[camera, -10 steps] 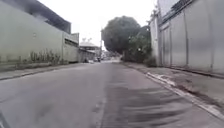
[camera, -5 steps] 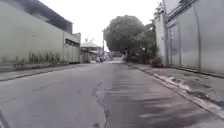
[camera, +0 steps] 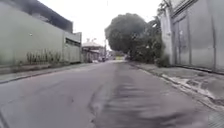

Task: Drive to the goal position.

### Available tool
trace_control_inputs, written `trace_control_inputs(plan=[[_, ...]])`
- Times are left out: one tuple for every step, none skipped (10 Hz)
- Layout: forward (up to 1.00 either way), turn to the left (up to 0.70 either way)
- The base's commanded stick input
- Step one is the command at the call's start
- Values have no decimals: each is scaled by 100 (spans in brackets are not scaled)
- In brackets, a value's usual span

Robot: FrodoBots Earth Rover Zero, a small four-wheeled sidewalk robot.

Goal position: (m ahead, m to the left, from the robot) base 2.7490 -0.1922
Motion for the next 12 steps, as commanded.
trace_control_inputs(plan=[[100, 0], [100, -4], [100, -15], [100, -26], [100, -37], [100, -40], [100, -34], [100, -24], [100, -14], [100, -4], [100, 0], [100, 0]])
